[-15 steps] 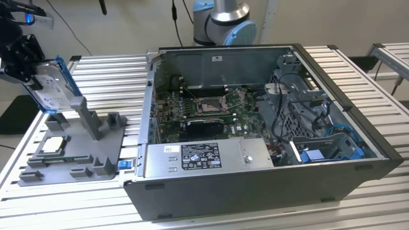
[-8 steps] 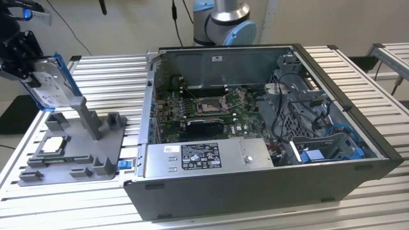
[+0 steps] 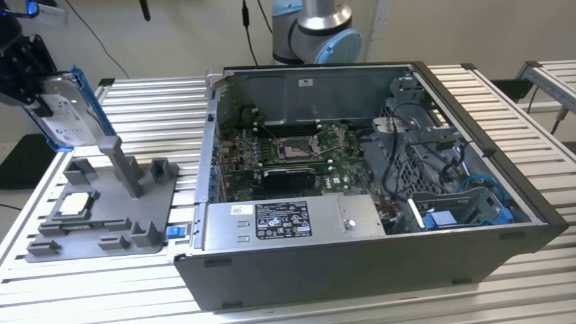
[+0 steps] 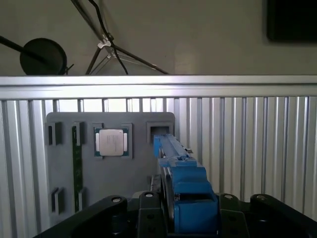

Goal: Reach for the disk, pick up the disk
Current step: 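Pick up the disk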

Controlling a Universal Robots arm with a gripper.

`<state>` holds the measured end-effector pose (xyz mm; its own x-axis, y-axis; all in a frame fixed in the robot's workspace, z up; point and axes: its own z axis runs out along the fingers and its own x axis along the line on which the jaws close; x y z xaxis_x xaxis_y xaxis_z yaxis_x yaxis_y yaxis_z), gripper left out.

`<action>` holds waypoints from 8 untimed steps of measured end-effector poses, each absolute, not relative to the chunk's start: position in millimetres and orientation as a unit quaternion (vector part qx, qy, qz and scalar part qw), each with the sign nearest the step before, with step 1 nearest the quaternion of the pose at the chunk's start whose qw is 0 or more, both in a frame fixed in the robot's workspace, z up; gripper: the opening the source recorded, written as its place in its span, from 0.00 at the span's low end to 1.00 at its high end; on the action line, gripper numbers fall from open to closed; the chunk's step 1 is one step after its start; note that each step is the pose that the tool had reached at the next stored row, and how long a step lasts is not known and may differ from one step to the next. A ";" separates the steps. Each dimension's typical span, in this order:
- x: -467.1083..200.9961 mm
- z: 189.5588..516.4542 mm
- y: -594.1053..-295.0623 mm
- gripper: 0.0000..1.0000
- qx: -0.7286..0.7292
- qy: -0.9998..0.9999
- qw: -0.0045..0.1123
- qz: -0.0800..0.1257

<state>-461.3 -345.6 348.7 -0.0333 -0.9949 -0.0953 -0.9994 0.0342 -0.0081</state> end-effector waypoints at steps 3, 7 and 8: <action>-461.3 353.2 -345.6 0.00 -0.694 0.718 0.037 0.030; -461.2 359.6 -345.7 0.00 -0.694 0.718 0.037 0.030; -461.2 361.1 -345.7 0.00 -0.694 0.718 0.037 0.030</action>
